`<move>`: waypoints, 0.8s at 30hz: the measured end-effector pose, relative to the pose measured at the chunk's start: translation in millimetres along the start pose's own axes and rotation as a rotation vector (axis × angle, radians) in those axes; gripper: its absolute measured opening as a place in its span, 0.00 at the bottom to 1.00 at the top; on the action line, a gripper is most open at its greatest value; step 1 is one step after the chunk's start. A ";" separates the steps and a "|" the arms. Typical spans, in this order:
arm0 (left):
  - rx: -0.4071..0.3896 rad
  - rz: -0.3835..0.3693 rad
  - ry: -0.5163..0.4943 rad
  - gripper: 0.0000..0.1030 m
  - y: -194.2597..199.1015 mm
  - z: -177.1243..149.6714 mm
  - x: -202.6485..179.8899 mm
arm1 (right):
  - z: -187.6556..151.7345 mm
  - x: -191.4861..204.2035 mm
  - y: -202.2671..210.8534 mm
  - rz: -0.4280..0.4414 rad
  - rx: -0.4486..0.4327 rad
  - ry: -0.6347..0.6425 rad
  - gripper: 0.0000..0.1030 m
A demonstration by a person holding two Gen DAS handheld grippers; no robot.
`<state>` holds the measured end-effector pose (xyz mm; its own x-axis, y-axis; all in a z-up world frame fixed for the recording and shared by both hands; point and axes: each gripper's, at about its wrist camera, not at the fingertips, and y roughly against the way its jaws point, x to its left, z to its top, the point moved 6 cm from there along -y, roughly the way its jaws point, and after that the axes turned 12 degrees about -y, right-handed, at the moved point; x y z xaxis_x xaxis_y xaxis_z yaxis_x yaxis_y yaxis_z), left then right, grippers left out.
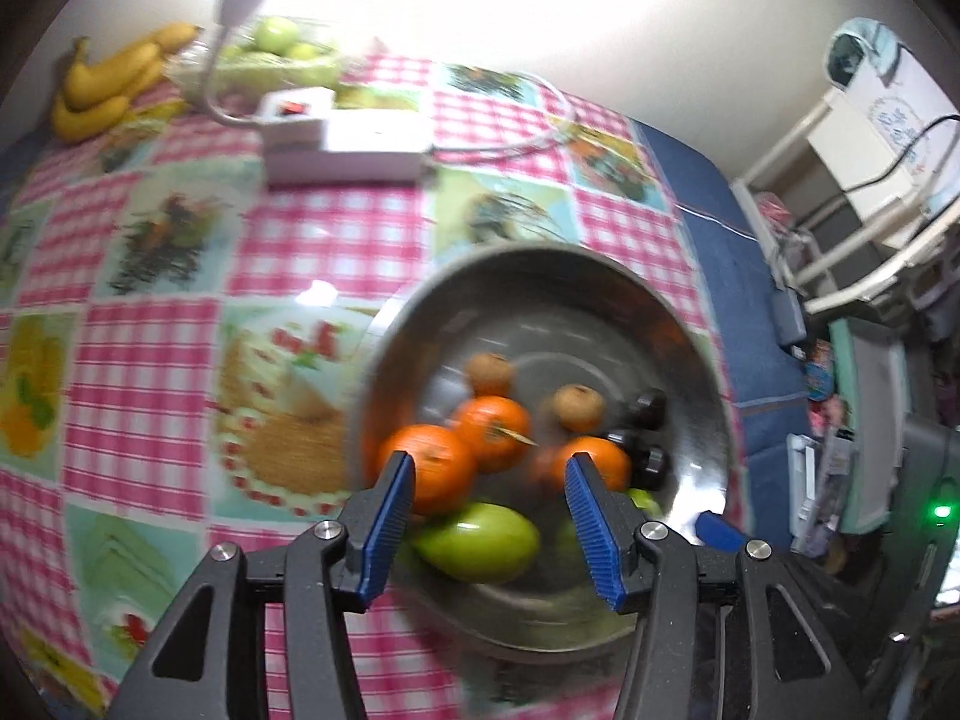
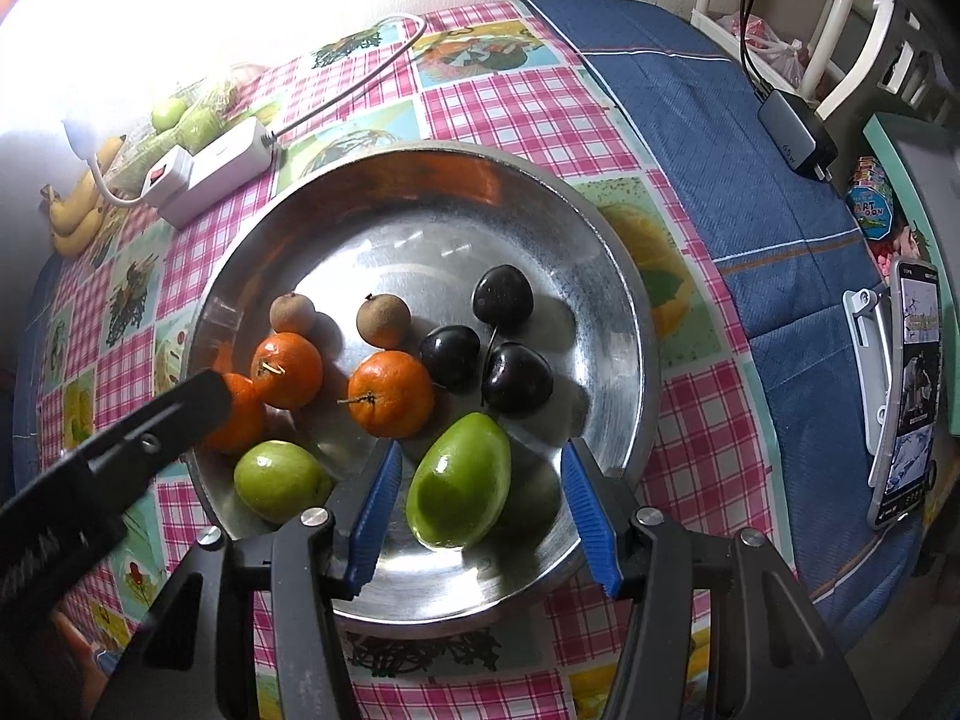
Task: Organize fruits
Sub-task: 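Open the right gripper releasing the mango while the left gripper releases the tangerine, then withdraw both open grippers away from the plate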
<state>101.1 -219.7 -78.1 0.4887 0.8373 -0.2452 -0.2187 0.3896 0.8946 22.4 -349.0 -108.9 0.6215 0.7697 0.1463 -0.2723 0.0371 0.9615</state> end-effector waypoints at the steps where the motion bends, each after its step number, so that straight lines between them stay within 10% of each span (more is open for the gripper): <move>1: -0.005 0.015 0.007 0.57 1.9 -0.6 6.3 | -0.1 -0.3 0.4 0.002 -0.001 -0.001 0.55; 12: 0.027 0.195 0.084 0.76 1.4 -11.0 66.9 | 6.4 5.1 13.0 0.040 -0.054 -0.016 0.55; 17: 0.038 0.275 0.075 0.98 -0.6 -15.7 78.5 | 7.6 8.5 8.5 0.044 -0.054 -0.013 0.64; 24: 0.042 0.324 0.058 1.00 -3.9 -18.7 87.7 | 7.7 12.4 -0.6 0.051 -0.051 -0.013 0.82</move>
<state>129.0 -140.7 -110.1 0.3499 0.9361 0.0349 -0.3193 0.0842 0.9439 36.0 -344.3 -105.9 0.6153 0.7631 0.1980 -0.3404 0.0305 0.9398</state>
